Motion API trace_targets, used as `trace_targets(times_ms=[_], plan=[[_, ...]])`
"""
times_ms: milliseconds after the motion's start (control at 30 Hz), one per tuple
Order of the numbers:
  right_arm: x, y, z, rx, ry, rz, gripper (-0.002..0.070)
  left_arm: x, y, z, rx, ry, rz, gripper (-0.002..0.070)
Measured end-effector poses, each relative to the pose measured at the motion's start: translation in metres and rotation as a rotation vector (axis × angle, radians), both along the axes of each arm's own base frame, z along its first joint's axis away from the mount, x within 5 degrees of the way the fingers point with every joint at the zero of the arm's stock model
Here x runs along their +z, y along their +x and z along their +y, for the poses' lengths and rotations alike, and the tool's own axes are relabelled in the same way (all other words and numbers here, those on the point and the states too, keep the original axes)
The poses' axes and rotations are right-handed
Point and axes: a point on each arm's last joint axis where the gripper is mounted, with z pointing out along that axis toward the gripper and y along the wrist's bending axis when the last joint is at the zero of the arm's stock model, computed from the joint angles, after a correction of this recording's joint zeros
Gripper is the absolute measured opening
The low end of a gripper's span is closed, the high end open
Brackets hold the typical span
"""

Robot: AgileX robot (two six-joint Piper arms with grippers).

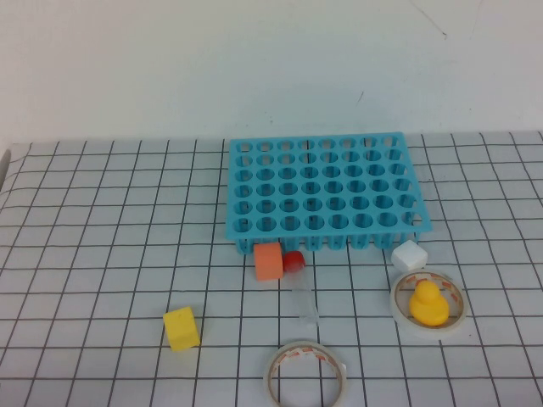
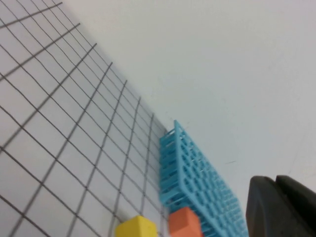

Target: Place the test tubes

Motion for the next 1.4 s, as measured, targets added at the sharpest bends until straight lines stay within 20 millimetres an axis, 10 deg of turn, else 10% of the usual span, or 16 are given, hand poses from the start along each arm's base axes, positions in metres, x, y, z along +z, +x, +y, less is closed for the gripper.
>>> trace_targets(times_ms=[233,467,700,933,1400], plan=[[0.008,-0.001,0.019,0.056,0.590,-0.003,-0.0001,0.003,-0.002,-0.009,-0.098,0.049,0.018,-0.0001],[0.014,0.001,0.017,0.035,0.661,-0.061,-0.0001,0.059,-0.001,-0.028,-0.399,0.447,0.139,-0.0001],[0.016,0.002,0.015,0.021,0.655,-0.093,-0.0001,0.119,0.048,-0.028,-0.679,0.803,0.368,-0.0001],[0.016,0.002,0.015,0.025,0.646,-0.093,-0.0001,0.132,0.100,-0.040,-0.859,0.962,0.469,-0.0001],[0.016,0.002,0.015,0.032,0.616,-0.098,-0.0001,0.115,0.149,-0.185,-1.071,1.509,0.582,-0.0001]])
